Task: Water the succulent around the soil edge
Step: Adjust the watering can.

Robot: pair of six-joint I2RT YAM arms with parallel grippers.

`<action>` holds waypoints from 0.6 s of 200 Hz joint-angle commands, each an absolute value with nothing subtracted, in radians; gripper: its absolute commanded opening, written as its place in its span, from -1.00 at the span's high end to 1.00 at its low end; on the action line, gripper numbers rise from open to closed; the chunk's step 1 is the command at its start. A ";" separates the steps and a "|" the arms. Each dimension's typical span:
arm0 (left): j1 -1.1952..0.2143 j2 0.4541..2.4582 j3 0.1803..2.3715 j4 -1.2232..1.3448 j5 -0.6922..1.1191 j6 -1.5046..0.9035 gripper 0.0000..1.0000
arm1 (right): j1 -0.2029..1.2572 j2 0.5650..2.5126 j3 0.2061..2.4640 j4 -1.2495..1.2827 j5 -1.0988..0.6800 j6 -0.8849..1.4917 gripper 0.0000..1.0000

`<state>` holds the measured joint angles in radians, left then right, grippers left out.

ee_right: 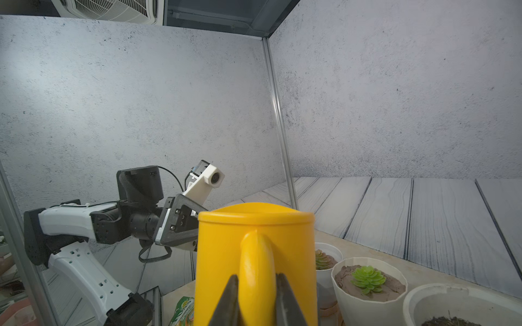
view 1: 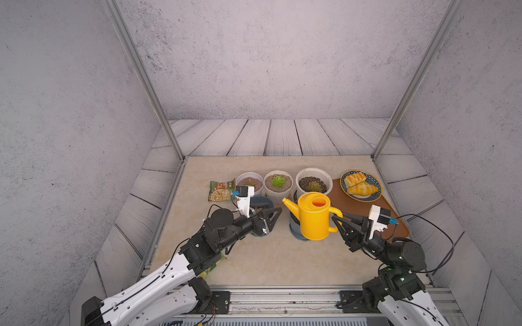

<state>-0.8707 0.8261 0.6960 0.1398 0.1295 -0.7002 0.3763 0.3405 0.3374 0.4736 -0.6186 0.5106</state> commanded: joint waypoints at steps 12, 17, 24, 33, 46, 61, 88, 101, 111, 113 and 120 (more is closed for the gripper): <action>-0.865 0.863 0.725 0.224 0.154 -0.738 -0.34 | 0.378 0.366 0.329 0.602 -0.659 0.538 1.00; -0.865 0.870 0.727 0.227 0.155 -0.740 -0.29 | 0.380 0.371 0.327 0.609 -0.661 0.537 1.00; -0.864 0.882 0.729 0.228 0.157 -0.745 -0.21 | 0.380 0.379 0.325 0.615 -0.663 0.535 1.00; -0.865 0.896 0.732 0.232 0.160 -0.748 -0.10 | 0.381 0.390 0.327 0.618 -0.667 0.531 1.00; -0.865 0.917 0.737 0.238 0.164 -0.752 0.00 | 0.385 0.405 0.334 0.618 -0.674 0.521 1.00; -0.865 0.937 0.748 0.235 0.155 -0.752 0.04 | 0.389 0.423 0.344 0.618 -0.682 0.516 1.00; -0.865 0.956 0.767 0.234 0.149 -0.739 0.07 | 0.402 0.463 0.367 0.585 -0.694 0.482 1.00; -0.865 0.960 0.774 0.232 0.146 -0.732 0.12 | 0.410 0.482 0.378 0.561 -0.701 0.455 1.00; -0.864 0.965 0.778 0.226 0.143 -0.727 0.19 | 0.419 0.491 0.383 0.545 -0.697 0.434 1.00; -0.865 0.967 0.778 0.224 0.143 -0.727 0.21 | 0.422 0.491 0.384 0.541 -0.695 0.431 1.00; -0.865 0.969 0.778 0.221 0.143 -0.727 0.27 | 0.429 0.491 0.388 0.531 -0.687 0.417 1.00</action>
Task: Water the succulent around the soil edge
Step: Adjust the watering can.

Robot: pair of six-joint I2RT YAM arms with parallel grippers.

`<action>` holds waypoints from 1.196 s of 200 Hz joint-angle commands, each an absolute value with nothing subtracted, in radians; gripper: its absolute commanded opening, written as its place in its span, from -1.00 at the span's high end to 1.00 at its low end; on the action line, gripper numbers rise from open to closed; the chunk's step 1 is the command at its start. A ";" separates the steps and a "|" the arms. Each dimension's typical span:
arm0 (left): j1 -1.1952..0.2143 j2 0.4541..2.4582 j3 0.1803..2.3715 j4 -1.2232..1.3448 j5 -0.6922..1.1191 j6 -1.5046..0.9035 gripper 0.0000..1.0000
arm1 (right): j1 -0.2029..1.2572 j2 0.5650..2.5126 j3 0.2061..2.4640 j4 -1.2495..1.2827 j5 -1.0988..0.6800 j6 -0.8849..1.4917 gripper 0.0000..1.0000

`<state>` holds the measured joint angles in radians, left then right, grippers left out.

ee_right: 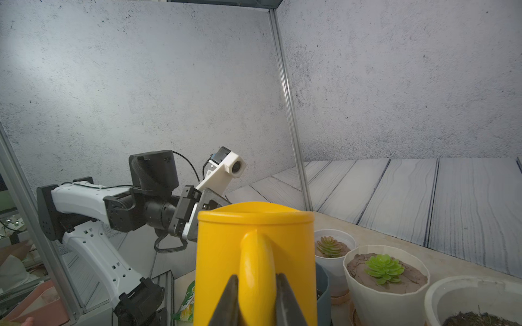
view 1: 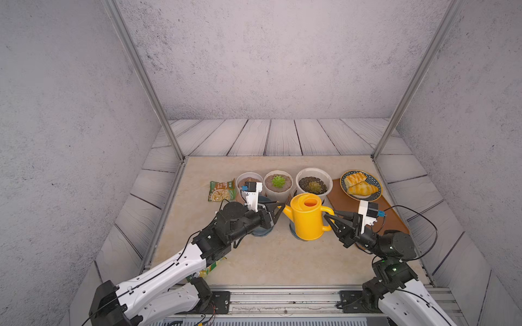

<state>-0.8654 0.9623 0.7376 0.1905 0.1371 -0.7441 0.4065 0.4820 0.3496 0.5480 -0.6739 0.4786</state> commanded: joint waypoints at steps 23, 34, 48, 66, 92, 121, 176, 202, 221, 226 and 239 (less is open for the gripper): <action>-0.865 0.979 0.772 0.214 0.145 -0.728 0.41 | 0.456 0.488 0.428 0.429 -0.662 0.331 1.00; -0.865 0.982 0.772 0.212 0.140 -0.725 0.44 | 0.473 0.496 0.465 0.343 -0.657 0.271 1.00; -0.864 0.984 0.778 0.209 0.124 -0.707 0.49 | 0.498 0.520 0.522 0.211 -0.655 0.183 1.00; -0.865 0.974 0.792 0.185 0.092 -0.658 0.50 | 0.527 0.572 0.596 0.040 -0.652 0.106 1.00; -0.865 0.953 0.830 0.124 0.050 -0.571 0.50 | 0.583 0.671 0.679 -0.129 -0.635 0.084 1.00; -0.864 0.919 0.853 0.081 0.015 -0.503 0.50 | 0.682 0.776 0.781 -0.342 -0.478 0.010 1.00; -0.865 0.865 0.836 0.066 0.002 -0.465 0.50 | 0.731 0.875 0.878 -0.456 -0.379 -0.001 1.00; -0.865 0.828 0.827 -0.018 -0.035 -0.460 0.39 | 0.733 0.813 0.880 -0.404 -0.277 0.030 1.00; -0.865 0.777 0.766 -0.041 -0.095 -0.505 0.18 | 0.733 0.715 0.824 -0.258 -0.279 0.055 1.00; -0.864 0.765 0.748 -0.041 -0.109 -0.519 0.05 | 0.733 0.692 0.802 -0.204 -0.299 0.059 1.00; -0.859 0.741 0.716 -0.039 -0.129 -0.560 -0.20 | 0.733 0.636 0.734 -0.045 -0.358 0.083 1.00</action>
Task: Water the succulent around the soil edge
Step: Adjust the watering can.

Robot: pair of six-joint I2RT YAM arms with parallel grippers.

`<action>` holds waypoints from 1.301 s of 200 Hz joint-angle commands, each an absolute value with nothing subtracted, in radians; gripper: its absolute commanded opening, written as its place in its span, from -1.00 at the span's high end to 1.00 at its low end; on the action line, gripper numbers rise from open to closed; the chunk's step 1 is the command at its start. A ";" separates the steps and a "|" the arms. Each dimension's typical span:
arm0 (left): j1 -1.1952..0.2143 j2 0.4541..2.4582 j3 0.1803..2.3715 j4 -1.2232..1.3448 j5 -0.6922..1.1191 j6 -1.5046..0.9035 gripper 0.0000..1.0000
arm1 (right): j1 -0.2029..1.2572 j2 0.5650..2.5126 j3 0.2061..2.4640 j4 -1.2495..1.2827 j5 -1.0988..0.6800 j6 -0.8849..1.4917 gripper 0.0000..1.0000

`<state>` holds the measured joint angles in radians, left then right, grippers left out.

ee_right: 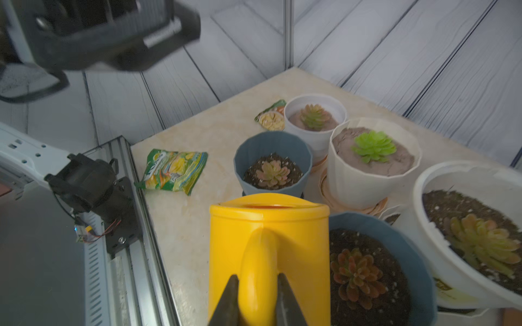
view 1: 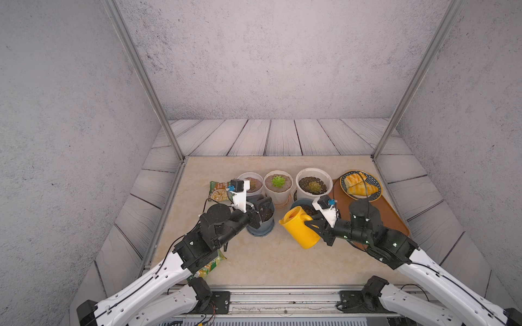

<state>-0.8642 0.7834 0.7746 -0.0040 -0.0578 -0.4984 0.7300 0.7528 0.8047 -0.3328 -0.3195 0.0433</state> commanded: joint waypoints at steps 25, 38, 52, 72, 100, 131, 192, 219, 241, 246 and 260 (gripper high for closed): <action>-0.849 0.753 0.734 -0.045 -0.078 -0.619 -0.63 | 0.732 0.587 0.639 0.203 -0.426 0.158 1.00; -0.847 0.777 0.767 -0.052 -0.043 -0.639 -0.73 | 0.733 0.573 0.611 0.284 -0.444 0.188 1.00; -0.845 0.798 0.798 -0.044 -0.011 -0.659 -0.76 | 0.733 0.565 0.603 0.317 -0.456 0.204 1.00; -0.844 0.824 0.813 0.007 0.021 -0.695 -0.75 | 0.733 0.560 0.608 0.323 -0.465 0.211 1.00; -0.844 0.870 0.827 0.075 0.080 -0.748 -0.61 | 0.733 0.554 0.569 0.411 -0.461 0.225 1.00; -0.844 0.927 0.880 0.101 0.121 -0.766 -0.47 | 0.733 0.606 0.594 0.399 -0.472 0.198 1.00; -0.841 0.990 1.025 0.050 0.165 -0.643 0.09 | 0.733 0.760 0.682 0.150 -0.453 0.109 1.00; -0.841 0.975 1.033 0.008 0.129 -0.573 0.17 | 0.733 0.840 0.792 -0.097 -0.409 0.073 1.00; -0.841 0.958 1.020 -0.015 0.087 -0.540 0.21 | 0.733 0.909 0.894 -0.314 -0.370 0.045 1.00; -0.841 0.953 1.012 -0.011 0.082 -0.537 0.22 | 0.733 0.920 0.902 -0.333 -0.370 0.043 1.00; -0.841 0.948 0.999 0.000 0.074 -0.534 0.23 | 0.734 0.954 0.925 -0.386 -0.363 0.035 1.00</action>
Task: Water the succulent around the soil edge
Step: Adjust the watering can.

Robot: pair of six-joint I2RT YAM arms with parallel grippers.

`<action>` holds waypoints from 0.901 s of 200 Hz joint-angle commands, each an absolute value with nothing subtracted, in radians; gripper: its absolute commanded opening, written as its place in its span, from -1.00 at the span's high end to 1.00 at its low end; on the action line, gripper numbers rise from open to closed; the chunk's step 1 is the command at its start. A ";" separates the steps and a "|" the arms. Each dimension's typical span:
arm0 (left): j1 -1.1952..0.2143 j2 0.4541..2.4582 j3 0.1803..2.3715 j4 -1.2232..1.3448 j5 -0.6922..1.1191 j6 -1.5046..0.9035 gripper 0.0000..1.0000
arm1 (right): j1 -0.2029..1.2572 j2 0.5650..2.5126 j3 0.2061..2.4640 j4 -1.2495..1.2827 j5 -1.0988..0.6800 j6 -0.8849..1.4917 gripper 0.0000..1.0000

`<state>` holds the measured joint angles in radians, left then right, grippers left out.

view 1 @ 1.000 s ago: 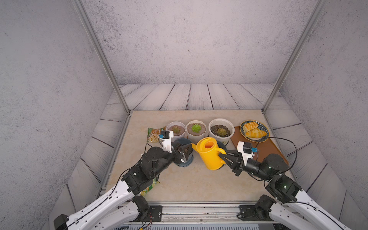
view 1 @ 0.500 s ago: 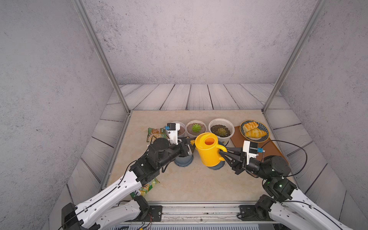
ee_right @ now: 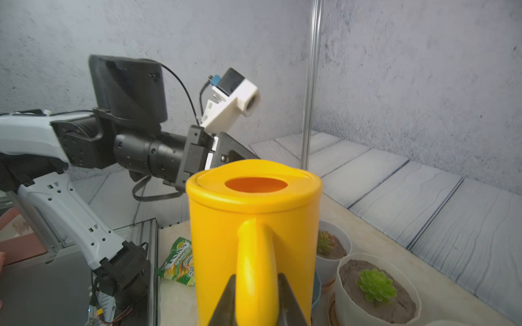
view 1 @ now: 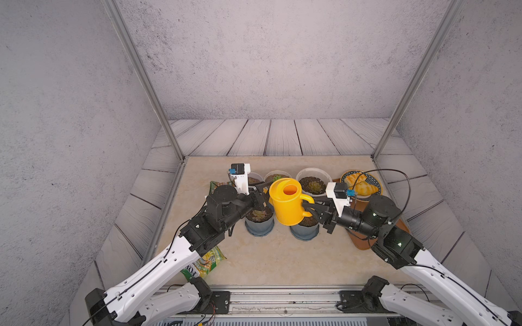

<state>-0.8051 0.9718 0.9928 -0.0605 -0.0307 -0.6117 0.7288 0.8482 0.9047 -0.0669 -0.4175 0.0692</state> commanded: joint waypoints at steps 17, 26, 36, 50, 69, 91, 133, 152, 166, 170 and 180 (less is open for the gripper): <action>-0.841 0.951 1.004 -0.009 0.068 -0.520 0.24 | 0.734 1.014 0.986 -0.499 -0.354 0.018 1.00; -0.841 0.953 1.006 -0.017 0.065 -0.510 0.24 | 0.734 1.042 1.015 -0.557 -0.354 0.008 1.00; -0.841 0.955 1.005 -0.024 0.060 -0.502 0.25 | 0.735 1.063 1.045 -0.607 -0.364 0.000 1.00; -0.841 0.958 0.994 -0.028 0.057 -0.499 0.26 | 0.735 1.076 1.077 -0.651 -0.382 -0.003 1.00; -0.841 0.962 0.971 -0.030 0.061 -0.500 0.27 | 0.739 1.068 1.099 -0.684 -0.401 -0.002 1.00; -0.841 0.966 0.939 -0.036 0.063 -0.504 0.27 | 0.745 1.042 1.109 -0.710 -0.438 -0.006 1.00; -0.841 0.946 0.916 -0.100 0.023 -0.487 0.17 | 0.750 0.973 1.068 -0.755 -0.485 0.014 1.00; -0.841 0.912 0.914 -0.133 0.001 -0.477 0.03 | 0.752 0.946 1.043 -0.784 -0.449 0.022 1.00; -0.841 0.883 0.934 -0.188 -0.002 -0.466 -0.10 | 0.751 0.938 1.031 -0.805 -0.377 0.029 1.00; -0.841 0.873 0.941 -0.209 0.000 -0.460 -0.12 | 0.752 0.938 1.028 -0.813 -0.355 0.030 1.00; -0.841 0.842 0.962 -0.272 0.000 -0.443 -0.17 | 0.752 0.944 1.023 -0.828 -0.286 0.034 1.00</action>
